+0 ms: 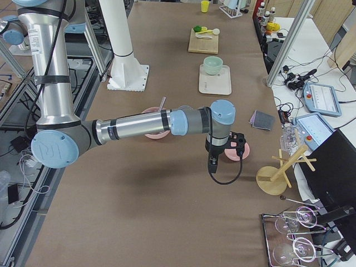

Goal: Stack pink bowl on green and place spoon

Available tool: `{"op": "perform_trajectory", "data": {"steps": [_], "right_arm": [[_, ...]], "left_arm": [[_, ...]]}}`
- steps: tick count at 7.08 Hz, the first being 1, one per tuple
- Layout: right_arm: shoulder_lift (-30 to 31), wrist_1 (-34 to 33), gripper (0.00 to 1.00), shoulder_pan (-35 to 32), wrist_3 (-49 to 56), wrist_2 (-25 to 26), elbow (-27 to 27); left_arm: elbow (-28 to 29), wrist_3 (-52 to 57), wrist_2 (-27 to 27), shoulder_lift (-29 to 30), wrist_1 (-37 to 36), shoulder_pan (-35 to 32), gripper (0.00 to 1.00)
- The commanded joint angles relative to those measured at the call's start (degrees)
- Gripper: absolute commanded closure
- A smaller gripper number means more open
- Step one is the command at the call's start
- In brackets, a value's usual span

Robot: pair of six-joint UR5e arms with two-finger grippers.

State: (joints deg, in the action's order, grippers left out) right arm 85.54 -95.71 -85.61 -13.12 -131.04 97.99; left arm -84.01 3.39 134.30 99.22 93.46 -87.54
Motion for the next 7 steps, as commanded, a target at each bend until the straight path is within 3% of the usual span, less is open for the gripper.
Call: {"op": "perform_trajectory", "data": {"steps": [1, 7], "right_arm": [[-0.02, 0.00, 0.00, 0.00, -0.68, -0.09, 0.27], [-0.11, 0.00, 0.00, 0.09, -1.03, -0.53, 0.36]], "left_arm": [[0.07, -0.31, 0.00, 0.01, -0.03, 0.00, 0.02], [0.07, -0.40, 0.00, 0.01, -0.03, 0.88, 0.02]]}}
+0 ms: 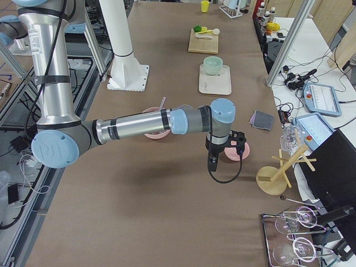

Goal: Stack pink bowl on green and place spoon

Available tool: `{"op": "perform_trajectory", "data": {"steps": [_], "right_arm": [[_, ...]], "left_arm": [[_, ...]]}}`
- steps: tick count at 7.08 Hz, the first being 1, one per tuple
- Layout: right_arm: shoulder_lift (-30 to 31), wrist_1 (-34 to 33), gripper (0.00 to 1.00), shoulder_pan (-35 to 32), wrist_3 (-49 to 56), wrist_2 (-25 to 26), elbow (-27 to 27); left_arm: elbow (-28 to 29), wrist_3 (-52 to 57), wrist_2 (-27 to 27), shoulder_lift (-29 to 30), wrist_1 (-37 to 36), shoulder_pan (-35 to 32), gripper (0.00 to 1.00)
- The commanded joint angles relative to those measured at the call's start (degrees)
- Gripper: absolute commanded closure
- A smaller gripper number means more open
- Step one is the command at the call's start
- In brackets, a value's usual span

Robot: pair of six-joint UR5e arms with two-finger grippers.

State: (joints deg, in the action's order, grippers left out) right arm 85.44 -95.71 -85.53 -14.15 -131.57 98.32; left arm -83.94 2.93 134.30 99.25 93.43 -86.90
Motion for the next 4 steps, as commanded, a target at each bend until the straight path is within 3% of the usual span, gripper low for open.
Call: {"op": "perform_trajectory", "data": {"steps": [1, 4], "right_arm": [[-0.01, 0.00, 0.00, 0.02, 0.00, 0.00, 0.03], [-0.01, 0.00, 0.00, 0.02, 0.00, 0.00, 0.03]], "left_arm": [[0.01, 0.06, 0.00, -0.02, 0.00, 0.24, 0.02], [-0.08, 0.15, 0.00, -0.11, 0.09, 0.50, 0.02]]}}
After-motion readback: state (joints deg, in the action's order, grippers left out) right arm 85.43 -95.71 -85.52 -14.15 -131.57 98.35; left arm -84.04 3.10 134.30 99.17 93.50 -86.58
